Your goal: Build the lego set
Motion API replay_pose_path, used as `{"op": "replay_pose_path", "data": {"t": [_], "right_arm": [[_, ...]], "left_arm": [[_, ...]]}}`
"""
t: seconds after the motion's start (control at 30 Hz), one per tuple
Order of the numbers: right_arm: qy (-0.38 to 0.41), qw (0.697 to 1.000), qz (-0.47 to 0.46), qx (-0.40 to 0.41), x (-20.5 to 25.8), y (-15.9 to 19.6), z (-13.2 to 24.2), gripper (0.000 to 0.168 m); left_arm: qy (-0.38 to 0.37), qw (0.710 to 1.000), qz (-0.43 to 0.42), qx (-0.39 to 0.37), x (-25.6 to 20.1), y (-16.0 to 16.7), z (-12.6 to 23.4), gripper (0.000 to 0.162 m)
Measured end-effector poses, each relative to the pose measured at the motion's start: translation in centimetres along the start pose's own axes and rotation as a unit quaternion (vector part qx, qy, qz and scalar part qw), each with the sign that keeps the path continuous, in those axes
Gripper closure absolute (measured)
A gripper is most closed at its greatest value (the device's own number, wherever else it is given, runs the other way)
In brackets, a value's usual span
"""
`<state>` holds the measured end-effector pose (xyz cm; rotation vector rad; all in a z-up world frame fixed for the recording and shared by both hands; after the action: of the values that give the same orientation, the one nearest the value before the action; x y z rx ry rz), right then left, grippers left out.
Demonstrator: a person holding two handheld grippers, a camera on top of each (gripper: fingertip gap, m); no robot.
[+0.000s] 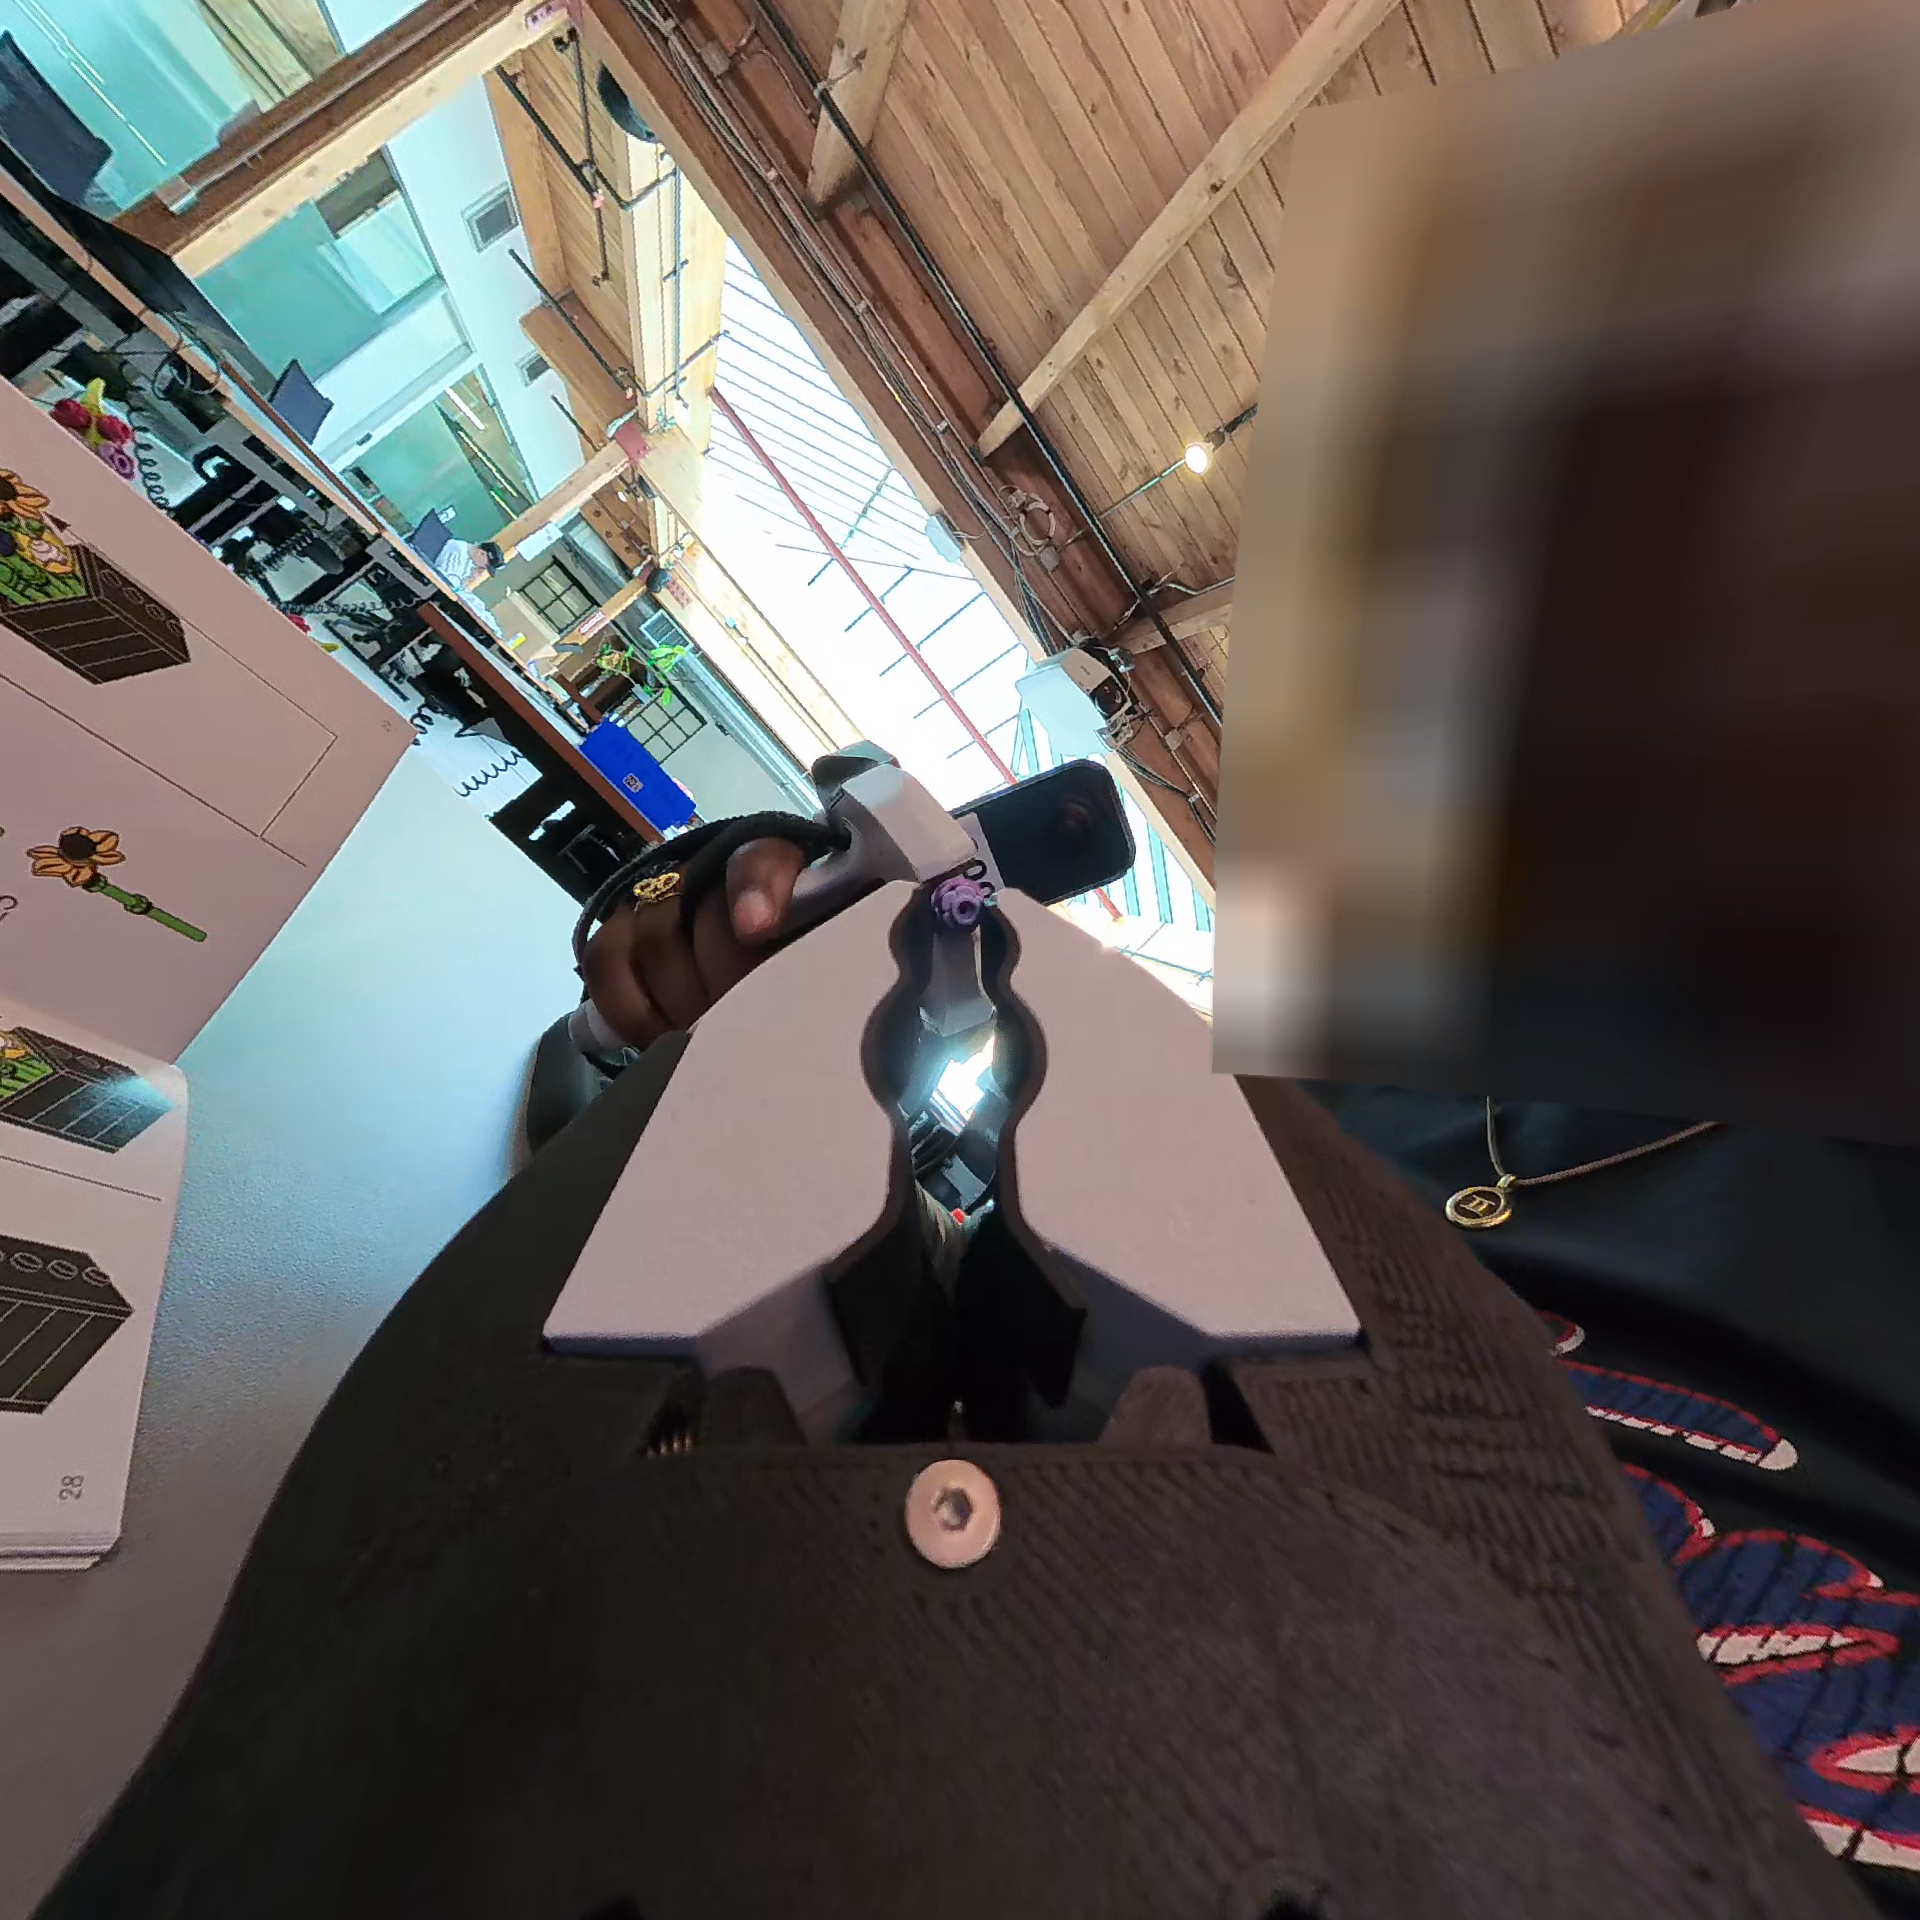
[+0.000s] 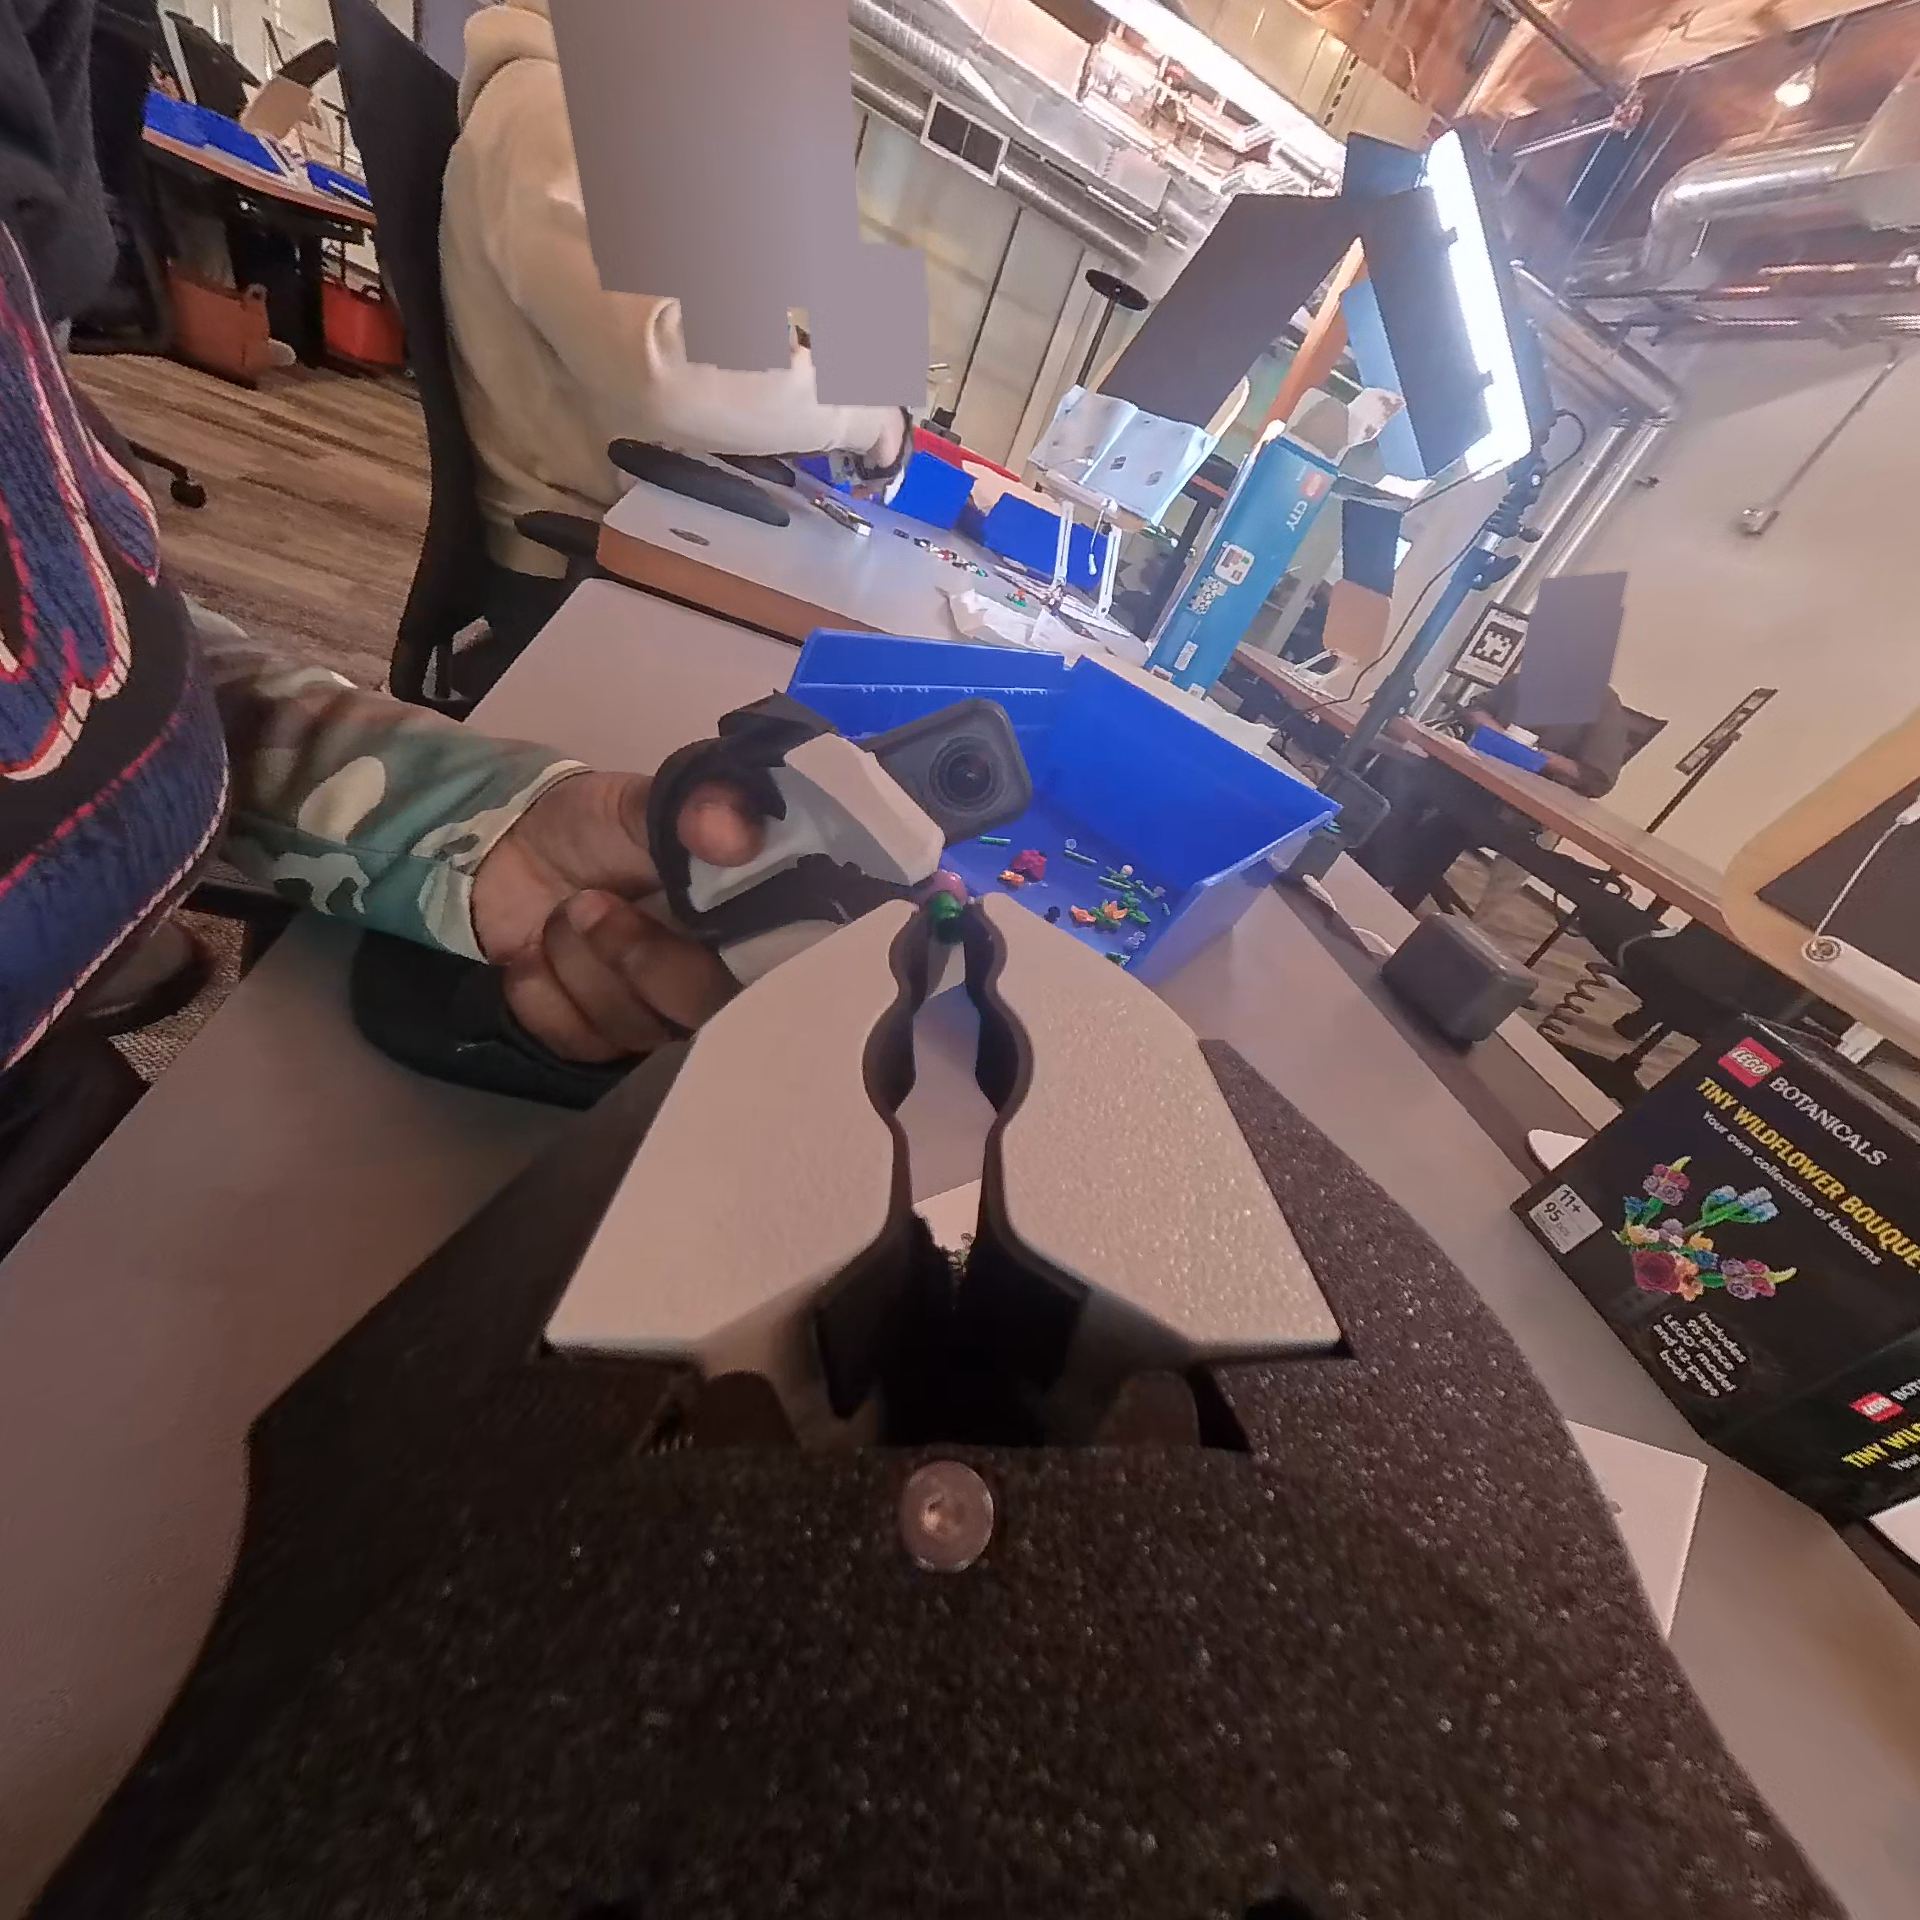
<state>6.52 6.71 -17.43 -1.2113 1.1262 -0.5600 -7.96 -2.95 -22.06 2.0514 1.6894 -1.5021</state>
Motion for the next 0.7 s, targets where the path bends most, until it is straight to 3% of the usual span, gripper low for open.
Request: {"op": "replay_pose_path", "data": {"t": [0.2, 0.33, 0.43, 0.53, 0.6, 0.7], "right_arm": [[0.006, 0.999, -0.043, -0.021, -0.4, 0.2, -0.2, 0.161], [-0.007, 0.976, -0.207, -0.071, -1.8, 1.0, 0.3, 0.161], [-0.032, 0.942, -0.323, -0.086, -2.2, 2.1, 0.4, 0.161], [-0.063, 0.908, -0.401, -0.104, -2.4, 2.7, 0.2, 0.161], [-0.066, 0.906, -0.406, -0.096, -2.3, 2.9, 0.1, 0.161], [-0.067, 0.914, -0.393, -0.079, -2.1, 3.0, -0.1, 0.161]], "left_arm": [[0.006, 1.000, -0.006, -0.015, 0.1, -0.3, -0.1, 0.152], [-0.003, 0.994, -0.108, -0.014, -0.8, -1.4, -0.5, 0.124], [-0.047, 0.967, -0.252, -0.002, -2.3, -2.3, -0.3, 0.130], [-0.102, 0.925, -0.357, 0.084, -3.0, -2.5, -0.3, 0.139], [-0.121, 0.912, -0.379, 0.104, -2.9, -2.4, -0.3, 0.143], [-0.118, 0.919, -0.363, 0.098, -2.5, -2.3, -0.4, 0.147]]}}
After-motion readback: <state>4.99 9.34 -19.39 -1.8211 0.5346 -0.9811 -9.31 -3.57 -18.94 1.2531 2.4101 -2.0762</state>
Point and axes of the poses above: each gripper's, where its closed fingertips meet, z back along the fingers, y out of its underside, x = y × z across the jaws, the point moved 10 cm from there along z, back along the fingers, and after that the axes turned 3 degrees about -x, right-handed, at the moved point
